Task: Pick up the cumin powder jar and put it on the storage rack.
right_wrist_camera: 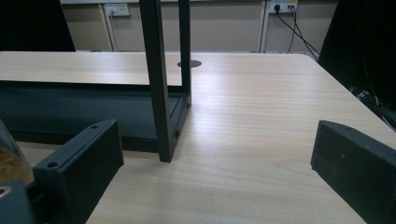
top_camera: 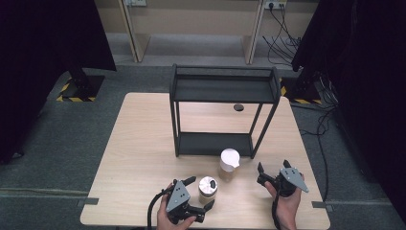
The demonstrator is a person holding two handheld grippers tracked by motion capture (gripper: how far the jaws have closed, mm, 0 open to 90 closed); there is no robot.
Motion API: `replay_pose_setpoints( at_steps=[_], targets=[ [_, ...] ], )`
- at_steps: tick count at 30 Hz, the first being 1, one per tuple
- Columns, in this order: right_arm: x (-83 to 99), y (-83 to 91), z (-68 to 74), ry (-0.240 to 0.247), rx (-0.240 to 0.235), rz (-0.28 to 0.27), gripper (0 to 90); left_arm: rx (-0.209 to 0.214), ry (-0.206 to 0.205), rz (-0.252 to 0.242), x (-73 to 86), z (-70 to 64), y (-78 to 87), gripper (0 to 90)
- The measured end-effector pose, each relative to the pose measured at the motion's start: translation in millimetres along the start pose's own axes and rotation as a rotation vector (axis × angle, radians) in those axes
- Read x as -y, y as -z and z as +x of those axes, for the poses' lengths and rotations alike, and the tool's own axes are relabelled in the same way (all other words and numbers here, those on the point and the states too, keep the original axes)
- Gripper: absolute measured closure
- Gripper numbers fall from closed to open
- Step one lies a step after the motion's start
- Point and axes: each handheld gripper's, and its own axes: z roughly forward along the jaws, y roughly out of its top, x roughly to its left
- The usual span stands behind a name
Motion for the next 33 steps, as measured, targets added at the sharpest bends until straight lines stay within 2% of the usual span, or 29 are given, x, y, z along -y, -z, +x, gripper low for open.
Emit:
replay_pose_setpoints(
  at_steps=[8,21,28,33],
  targets=[
    [0.2,0.1,0.1,0.001,0.0,-0.001,2.6,-0.013,-0.002,0.028,-1.2,0.7,-9.6,3.7],
    [0.6,0.2,0.7,0.002,0.002,-0.003,2.8,-0.034,-0.037,0.045,-3.5,-2.3,-19.2,10.9],
    [0.5,0.2,0.7,0.002,0.002,-0.002,2.9,-0.028,-0.054,0.05,-4.6,-3.0,-22.4,21.3],
    [0.5,0.2,0.6,0.002,0.002,-0.002,2.9,-0.018,-0.047,0.048,-4.0,-1.1,-23.3,25.2]
  ],
)
